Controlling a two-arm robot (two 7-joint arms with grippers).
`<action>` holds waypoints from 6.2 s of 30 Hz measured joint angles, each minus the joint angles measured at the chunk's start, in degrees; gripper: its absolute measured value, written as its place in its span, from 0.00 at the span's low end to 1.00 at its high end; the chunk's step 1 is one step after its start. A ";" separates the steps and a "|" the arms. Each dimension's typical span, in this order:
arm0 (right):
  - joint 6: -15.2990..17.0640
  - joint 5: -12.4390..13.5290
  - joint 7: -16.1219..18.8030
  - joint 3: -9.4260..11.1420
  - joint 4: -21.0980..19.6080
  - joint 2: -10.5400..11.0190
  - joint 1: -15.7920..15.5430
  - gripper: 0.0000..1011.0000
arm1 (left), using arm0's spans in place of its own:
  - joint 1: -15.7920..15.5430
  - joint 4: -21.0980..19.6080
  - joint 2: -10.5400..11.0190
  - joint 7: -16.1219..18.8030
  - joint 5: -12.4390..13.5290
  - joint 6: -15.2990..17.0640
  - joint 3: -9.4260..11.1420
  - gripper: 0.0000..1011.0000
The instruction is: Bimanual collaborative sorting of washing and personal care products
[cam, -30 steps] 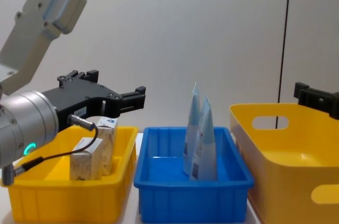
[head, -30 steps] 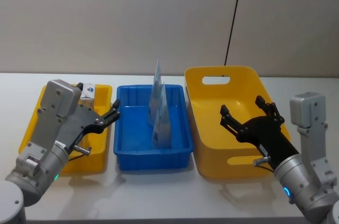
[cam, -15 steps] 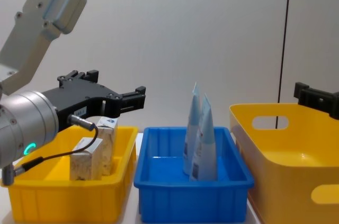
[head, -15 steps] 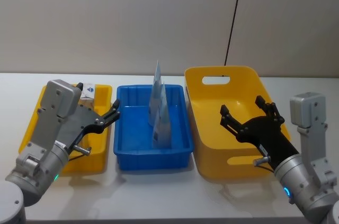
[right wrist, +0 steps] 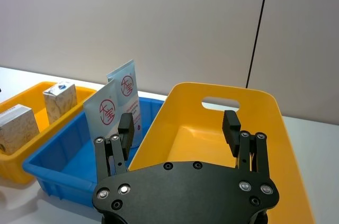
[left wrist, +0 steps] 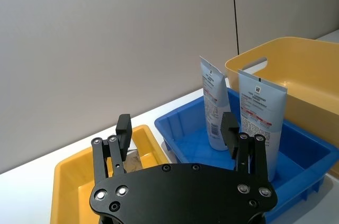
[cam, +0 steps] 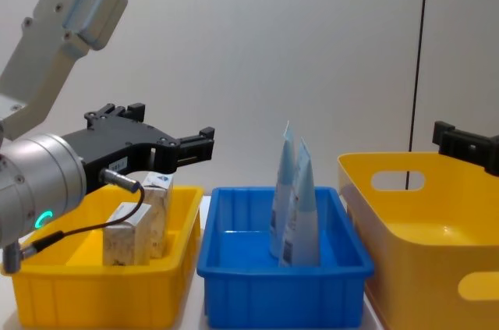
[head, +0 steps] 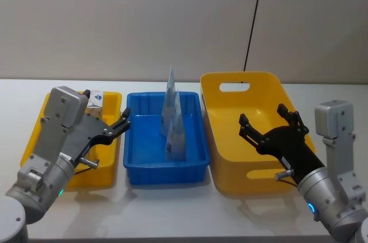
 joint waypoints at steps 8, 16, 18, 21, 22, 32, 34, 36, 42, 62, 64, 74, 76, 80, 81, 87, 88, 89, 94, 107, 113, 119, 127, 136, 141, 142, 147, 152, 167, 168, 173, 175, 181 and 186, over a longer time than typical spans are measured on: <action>0.00 0.00 0.00 0.00 0.00 0.00 0.00 0.99 | 0.00 0.00 0.00 0.00 0.00 0.00 0.00 0.99; 0.00 0.00 0.00 0.00 0.00 0.00 0.00 0.99 | 0.00 0.00 0.00 0.00 0.00 0.00 0.00 0.99; 0.00 0.00 0.00 0.00 0.00 0.00 0.00 0.99 | 0.00 0.00 0.00 0.00 0.00 0.00 0.00 0.99; 0.00 0.00 0.00 0.00 0.00 0.00 0.00 0.99 | 0.00 0.00 0.00 0.00 0.00 0.00 0.00 0.99; 0.00 0.00 0.00 0.00 0.00 0.00 0.00 0.99 | 0.00 0.00 0.00 0.00 0.00 0.00 0.00 0.99; 0.00 -0.01 0.00 0.00 0.00 0.00 0.00 0.99 | 0.00 0.00 0.00 0.00 0.00 0.00 0.00 0.99; 0.00 0.00 0.00 0.00 0.00 0.00 0.00 0.99 | 0.00 0.00 0.00 0.00 0.00 0.00 0.00 0.99; 0.00 0.00 0.00 0.00 0.00 0.00 0.00 0.99 | 0.00 0.00 0.00 0.00 0.00 0.00 0.00 0.99; 0.00 0.00 0.00 0.00 0.00 0.00 0.00 0.99 | 0.00 0.00 -0.01 -0.01 0.00 0.00 -0.01 0.99; 0.00 0.00 0.00 0.00 0.00 0.00 0.00 0.99 | 0.89 -1.53 -0.45 -0.76 -2.99 9.40 -1.86 0.99; 0.00 0.00 0.00 0.00 0.00 0.00 0.00 0.99 | 1.11 -1.78 -0.53 -0.64 -3.45 10.68 -2.16 0.99; 0.00 0.00 0.00 0.00 0.00 0.00 0.00 0.99 | 2.60 -3.24 -1.16 0.51 -5.69 16.52 -4.49 0.99; 0.00 0.00 0.00 0.00 0.00 0.00 0.00 0.99 | 2.72 -3.37 -1.25 0.66 -5.92 17.19 -4.75 0.99; 0.00 0.00 0.00 0.00 0.00 0.00 0.00 0.99 | 2.86 -3.73 -1.55 1.09 -6.42 19.36 -5.41 0.99; 0.00 0.00 0.00 0.00 0.00 0.00 0.00 0.99 | 2.85 -3.78 -1.59 1.16 -6.47 19.69 -5.50 0.99; 0.00 0.00 0.00 0.00 0.00 0.00 0.00 0.99 | 2.62 -4.07 -2.00 1.89 -6.64 22.57 -6.10 0.99; 0.00 0.00 0.00 0.00 0.00 0.00 0.00 0.99 | 2.52 -4.09 -2.10 2.13 -6.65 23.39 -6.20 0.99; 0.00 0.00 0.00 0.00 0.00 0.00 0.00 0.99 | 2.52 -4.09 -2.10 2.13 -6.65 23.39 -6.20 0.99; 0.00 0.00 0.00 0.00 0.00 0.00 0.00 0.99 | 2.09 -4.00 -2.63 2.95 -6.63 25.65 -6.61 0.99; 0.00 0.00 0.00 0.00 0.00 0.00 0.00 0.99 | 0.66 -1.24 -4.67 4.50 -6.50 29.35 -7.45 0.99; 0.00 0.00 0.00 0.00 0.00 0.00 0.00 0.99 | 0.08 0.00 -5.38 4.53 -6.54 29.90 -7.69 0.99; 0.00 -0.01 0.00 0.00 0.00 0.00 0.00 0.99 | -0.50 1.19 -5.99 4.41 -6.64 30.35 -8.02 0.99; 0.00 0.00 0.00 0.00 0.00 0.00 0.00 0.99 | -0.98 2.40 -6.69 4.05 -6.86 30.81 -8.40 0.99; 0.00 0.00 0.00 0.00 0.00 0.00 0.00 0.99 | -1.82 4.21 -7.19 3.05 -6.75 30.86 -8.29 0.99; 0.00 0.00 0.00 0.00 0.00 0.00 0.00 0.99 | -2.46 5.51 -7.53 2.59 -6.42 30.34 -8.11 0.99; 0.00 0.00 0.00 0.00 0.00 0.00 0.00 0.99 | -2.56 5.63 -7.58 2.55 -6.35 30.22 -8.10 0.99; 0.00 0.00 0.00 0.00 0.00 0.00 0.00 0.99 | -3.14 6.89 -7.93 2.49 -5.75 29.46 -8.03 0.99; 0.00 0.00 0.00 0.00 0.00 0.00 0.00 0.99 | -3.62 7.86 -8.15 2.54 -5.19 28.81 -8.03 0.99; 0.00 0.00 0.00 0.00 0.00 0.00 0.00 0.99 | -4.69 10.45 -8.64 1.52 -4.33 27.01 -8.14 0.99; 0.00 0.00 0.00 0.00 0.00 0.00 0.00 0.99 | -4.73 10.53 -8.66 1.41 -4.30 26.93 -8.14 0.99; 0.00 0.00 0.00 0.00 0.00 0.00 0.00 0.99 | -5.00 11.11 -8.81 0.94 -4.11 26.56 -8.14 0.99; 0.00 0.00 0.00 0.00 0.00 0.00 0.00 0.99 | -5.21 11.48 -8.94 0.69 -3.97 26.36 -8.12 0.99; 0.00 0.00 0.00 0.00 0.00 0.00 0.00 0.99 | -5.59 12.09 -9.13 0.37 -3.64 25.98 -8.11 0.99; 0.00 0.00 0.00 0.00 0.00 0.00 0.00 0.99 | -5.90 12.58 -9.23 0.13 -3.29 25.63 -8.08 0.97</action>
